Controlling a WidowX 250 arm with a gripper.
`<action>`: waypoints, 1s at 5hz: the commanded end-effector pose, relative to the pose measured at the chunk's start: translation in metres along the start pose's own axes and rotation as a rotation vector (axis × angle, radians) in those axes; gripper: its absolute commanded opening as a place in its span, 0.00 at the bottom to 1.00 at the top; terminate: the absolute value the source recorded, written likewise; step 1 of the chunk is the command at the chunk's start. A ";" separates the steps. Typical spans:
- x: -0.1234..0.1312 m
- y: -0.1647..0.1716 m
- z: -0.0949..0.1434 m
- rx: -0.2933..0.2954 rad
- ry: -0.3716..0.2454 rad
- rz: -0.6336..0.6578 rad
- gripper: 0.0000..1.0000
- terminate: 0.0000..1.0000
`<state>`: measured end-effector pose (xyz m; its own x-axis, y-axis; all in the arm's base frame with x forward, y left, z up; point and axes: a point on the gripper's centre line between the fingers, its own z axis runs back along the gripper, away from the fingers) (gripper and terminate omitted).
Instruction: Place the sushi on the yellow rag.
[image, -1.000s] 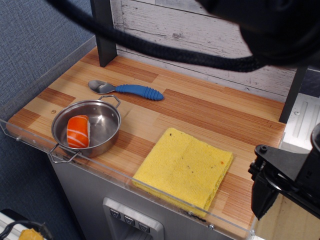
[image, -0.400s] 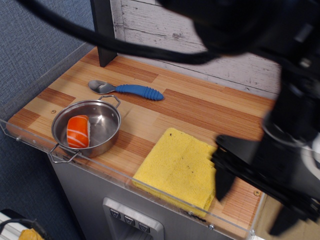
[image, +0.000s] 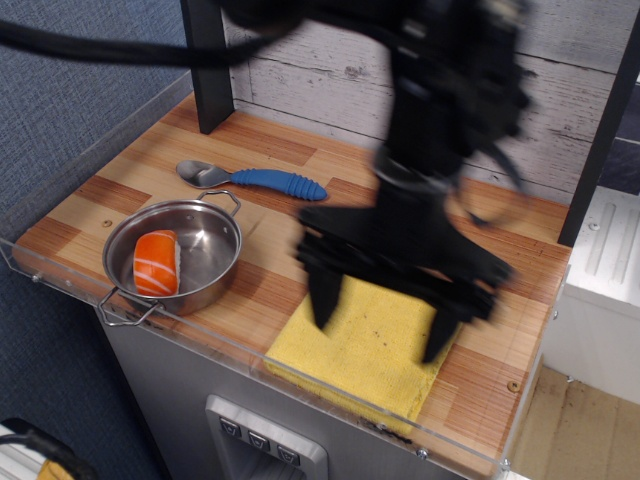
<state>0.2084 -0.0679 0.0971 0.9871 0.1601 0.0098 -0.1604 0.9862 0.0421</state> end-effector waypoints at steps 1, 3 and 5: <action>0.006 0.085 0.003 -0.016 -0.033 0.234 1.00 0.00; 0.014 0.147 -0.015 -0.049 -0.026 0.409 1.00 0.00; 0.034 0.173 -0.038 -0.035 -0.055 0.428 1.00 0.00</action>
<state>0.2195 0.1065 0.0570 0.8337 0.5513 0.0330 -0.5514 0.8342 -0.0080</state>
